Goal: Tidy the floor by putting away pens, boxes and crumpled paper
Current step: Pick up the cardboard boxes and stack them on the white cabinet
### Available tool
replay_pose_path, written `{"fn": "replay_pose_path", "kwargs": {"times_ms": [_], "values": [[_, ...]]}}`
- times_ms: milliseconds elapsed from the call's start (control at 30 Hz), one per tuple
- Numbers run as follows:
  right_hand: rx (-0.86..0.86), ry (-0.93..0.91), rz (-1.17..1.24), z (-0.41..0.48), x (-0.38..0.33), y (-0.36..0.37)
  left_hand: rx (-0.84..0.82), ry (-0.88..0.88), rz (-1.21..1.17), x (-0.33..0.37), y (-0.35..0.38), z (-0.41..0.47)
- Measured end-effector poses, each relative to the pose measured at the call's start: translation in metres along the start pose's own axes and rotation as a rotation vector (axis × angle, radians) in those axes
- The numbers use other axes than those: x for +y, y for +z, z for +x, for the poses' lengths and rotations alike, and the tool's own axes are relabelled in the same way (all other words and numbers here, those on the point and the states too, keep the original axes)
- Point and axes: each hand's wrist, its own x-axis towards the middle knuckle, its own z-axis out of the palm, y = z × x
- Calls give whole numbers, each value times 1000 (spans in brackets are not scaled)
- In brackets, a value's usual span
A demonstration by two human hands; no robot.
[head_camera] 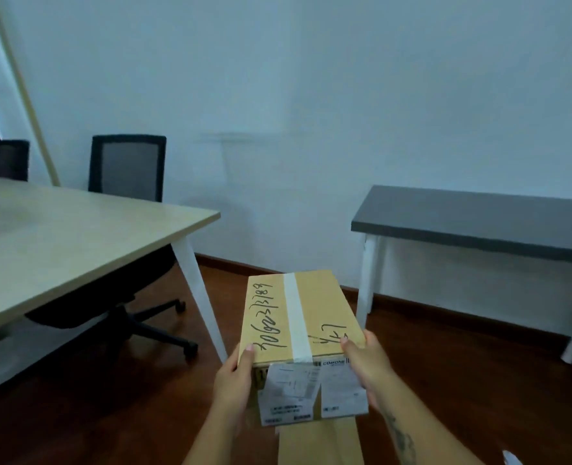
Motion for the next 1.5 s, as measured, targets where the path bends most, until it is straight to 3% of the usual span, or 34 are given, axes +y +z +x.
{"fn": "replay_pose_path", "kwargs": {"times_ms": [367, 633, 1067, 1500], "values": [[-5, -228, 165, -66, -151, -19, -104, 331, 27, 166, -26, -31], [148, -365, 185, -102, -212, -64, -235, 474, -55, 235, 2, -51], [581, -428, 151, -195, -227, -197, -695, 487, -134, 254, 119, -128], [1200, -338, -3, -354, -183, -315, -1290, 395, -165, 247, 223, -280]]}}
